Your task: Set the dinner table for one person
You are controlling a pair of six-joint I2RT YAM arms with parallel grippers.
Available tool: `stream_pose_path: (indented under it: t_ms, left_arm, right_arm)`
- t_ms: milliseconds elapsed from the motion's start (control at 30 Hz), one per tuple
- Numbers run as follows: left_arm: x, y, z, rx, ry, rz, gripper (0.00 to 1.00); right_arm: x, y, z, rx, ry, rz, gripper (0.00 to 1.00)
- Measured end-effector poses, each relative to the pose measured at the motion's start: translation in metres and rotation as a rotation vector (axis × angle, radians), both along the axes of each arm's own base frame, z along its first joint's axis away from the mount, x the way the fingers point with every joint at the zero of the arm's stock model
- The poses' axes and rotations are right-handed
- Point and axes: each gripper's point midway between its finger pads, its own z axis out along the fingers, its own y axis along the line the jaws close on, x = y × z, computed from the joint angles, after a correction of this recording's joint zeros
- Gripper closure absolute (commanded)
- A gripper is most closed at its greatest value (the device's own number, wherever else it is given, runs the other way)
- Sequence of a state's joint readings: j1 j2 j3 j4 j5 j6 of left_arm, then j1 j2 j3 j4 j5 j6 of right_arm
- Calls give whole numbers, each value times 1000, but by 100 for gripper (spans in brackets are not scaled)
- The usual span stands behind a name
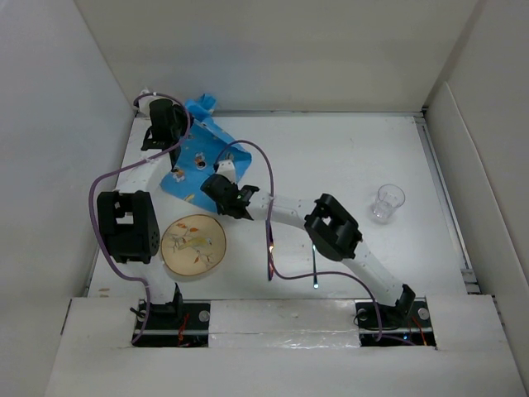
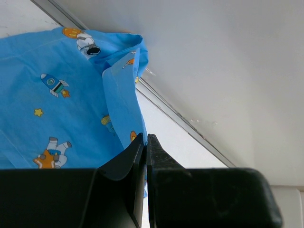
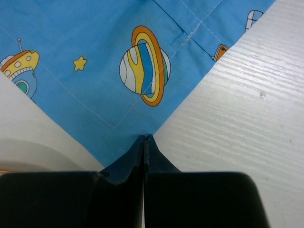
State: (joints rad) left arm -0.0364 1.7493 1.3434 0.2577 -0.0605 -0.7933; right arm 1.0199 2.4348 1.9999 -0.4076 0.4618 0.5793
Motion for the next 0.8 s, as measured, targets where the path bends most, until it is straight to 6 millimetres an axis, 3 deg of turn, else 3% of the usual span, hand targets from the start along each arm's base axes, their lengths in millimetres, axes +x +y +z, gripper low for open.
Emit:
stream_pose_path:
  t_ms: [100,233,633,667,733,767,800]
  left_arm:
    - [0,6,0,0,0,11,100]
    - [0,8,0,1,0,16,100]
    - [0,-5,0,16,1,-4,100]
    - [-1,-7,-1,21,1,-5,100]
    - [-1,-7,-1,28,2,-4,100]
    - [-1,-6,-1,31,2,-3,100]
    - [-1,-5,-1,33,2,-1,100]
  right_arm:
    - [-3,-11,-1,-15,-4,-17,100]
    - [-1,-48,0,-55,14,-55,100]
    - [61,-168,7,-143,30,-234,100]
    - [61,-176,7,-148,34,-244,97]
    - [62,-187,9,-137,41,-246,80]
    - [61,-191,9,-128,49,-239,64]
    - [60,-194,9,-117,59,-233,60]
